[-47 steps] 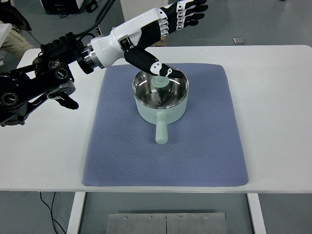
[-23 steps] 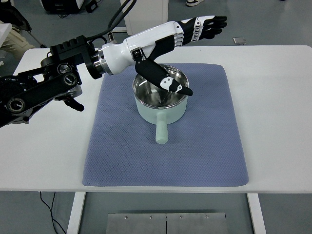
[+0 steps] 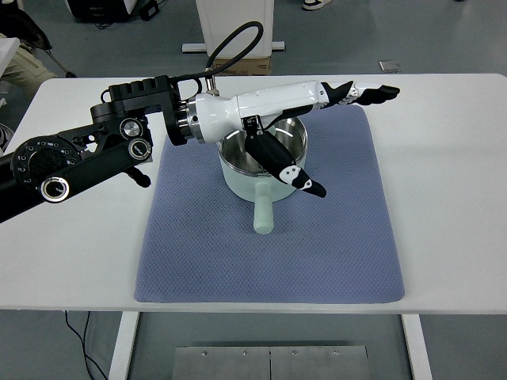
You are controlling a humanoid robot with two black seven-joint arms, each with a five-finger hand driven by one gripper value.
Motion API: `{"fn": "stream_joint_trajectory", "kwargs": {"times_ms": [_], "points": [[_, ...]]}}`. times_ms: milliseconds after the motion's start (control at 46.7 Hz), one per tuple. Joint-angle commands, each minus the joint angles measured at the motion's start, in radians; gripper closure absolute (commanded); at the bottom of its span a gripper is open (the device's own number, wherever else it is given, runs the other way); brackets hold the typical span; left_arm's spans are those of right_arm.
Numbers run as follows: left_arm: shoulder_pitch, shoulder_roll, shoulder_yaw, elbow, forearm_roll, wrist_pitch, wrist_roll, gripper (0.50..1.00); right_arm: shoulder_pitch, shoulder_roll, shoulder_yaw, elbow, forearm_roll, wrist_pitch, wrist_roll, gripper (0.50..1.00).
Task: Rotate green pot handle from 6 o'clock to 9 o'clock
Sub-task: 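Lower the left hand across the pan toward the green handle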
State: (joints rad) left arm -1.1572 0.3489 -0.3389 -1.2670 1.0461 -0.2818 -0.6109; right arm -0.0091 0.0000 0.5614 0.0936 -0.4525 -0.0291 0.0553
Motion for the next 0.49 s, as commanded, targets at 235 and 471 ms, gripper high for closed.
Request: {"fn": "stream_joint_trajectory", "kwargs": {"times_ms": [235,471], "points": [[-0.022,-0.002,0.086,-0.002,0.063,0.000,0.000,0.500,0.000,0.000,0.000,0.000,0.000,0.000,0.000,0.500],[-0.029,-0.002,0.129,-0.002,0.130,0.000,0.000,0.500,0.000,0.000,0.000,0.000,0.000,0.000,0.000,0.500]]}}
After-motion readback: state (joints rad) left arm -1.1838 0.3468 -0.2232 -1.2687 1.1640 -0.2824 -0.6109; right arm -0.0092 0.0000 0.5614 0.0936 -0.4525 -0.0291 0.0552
